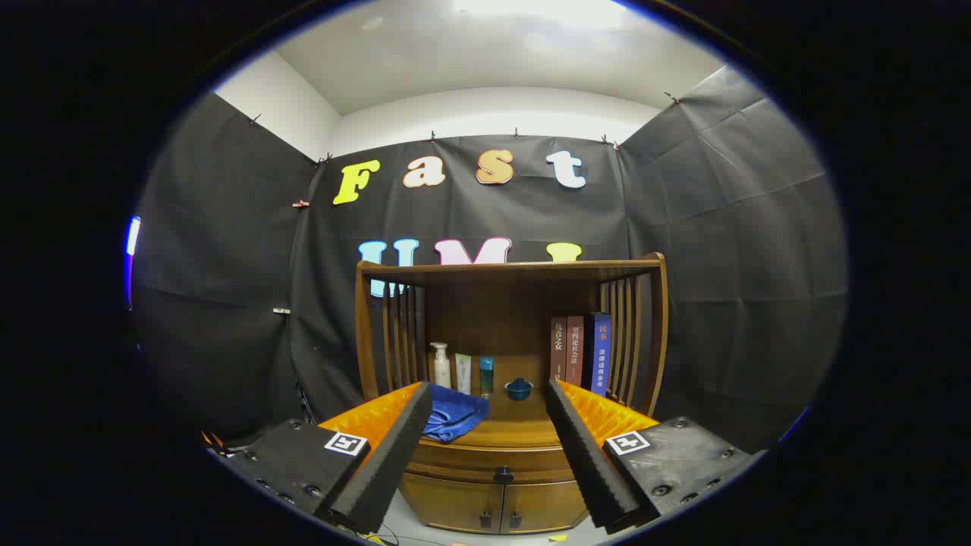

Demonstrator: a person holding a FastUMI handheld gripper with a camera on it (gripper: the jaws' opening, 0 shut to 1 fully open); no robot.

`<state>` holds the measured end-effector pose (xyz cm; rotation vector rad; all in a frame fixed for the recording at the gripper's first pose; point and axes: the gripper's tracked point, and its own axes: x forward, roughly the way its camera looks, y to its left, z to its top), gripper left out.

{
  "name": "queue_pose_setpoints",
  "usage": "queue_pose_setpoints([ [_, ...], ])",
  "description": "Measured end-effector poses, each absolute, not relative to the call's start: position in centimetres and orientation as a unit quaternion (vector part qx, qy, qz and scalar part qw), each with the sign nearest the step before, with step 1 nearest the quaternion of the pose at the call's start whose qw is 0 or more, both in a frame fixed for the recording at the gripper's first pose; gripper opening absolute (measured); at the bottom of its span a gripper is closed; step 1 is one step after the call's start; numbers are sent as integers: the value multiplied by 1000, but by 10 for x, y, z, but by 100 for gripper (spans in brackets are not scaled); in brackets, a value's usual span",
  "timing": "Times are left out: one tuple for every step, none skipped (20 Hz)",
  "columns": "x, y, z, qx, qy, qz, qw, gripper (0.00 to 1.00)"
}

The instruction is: Pull open the drawer, take out the items inside it, and place them on the countertop above the cabinet.

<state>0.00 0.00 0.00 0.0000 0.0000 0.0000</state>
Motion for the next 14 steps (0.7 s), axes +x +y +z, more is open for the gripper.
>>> queue_pose_setpoints([
  [1,-1,0,1,1,-2,1000,98],
  [2,-3,-1,2,2,-3,1000,98],
  [2,-4,-2,3,4,-3,1000,98],
  [4,-5,-3,3,6,-5,1000,98],
  [4,-5,-4,3,7,-5,1000,98],
  [4,-6,-3,3,6,-5,1000,98],
  [4,-6,-2,3,5,-5,1000,98],
  [3,-8,-2,4,5,-5,1000,98],
  [2,-9,-3,5,5,-7,1000,98],
  [3,-9,-4,6,6,-8,1000,99],
  [4,-10,-6,7,7,-8,1000,99],
  [4,-9,-7,8,8,-9,1000,99],
  [4,-11,-7,8,9,-9,1000,99],
  [4,-12,-6,8,9,-10,1000,99],
])
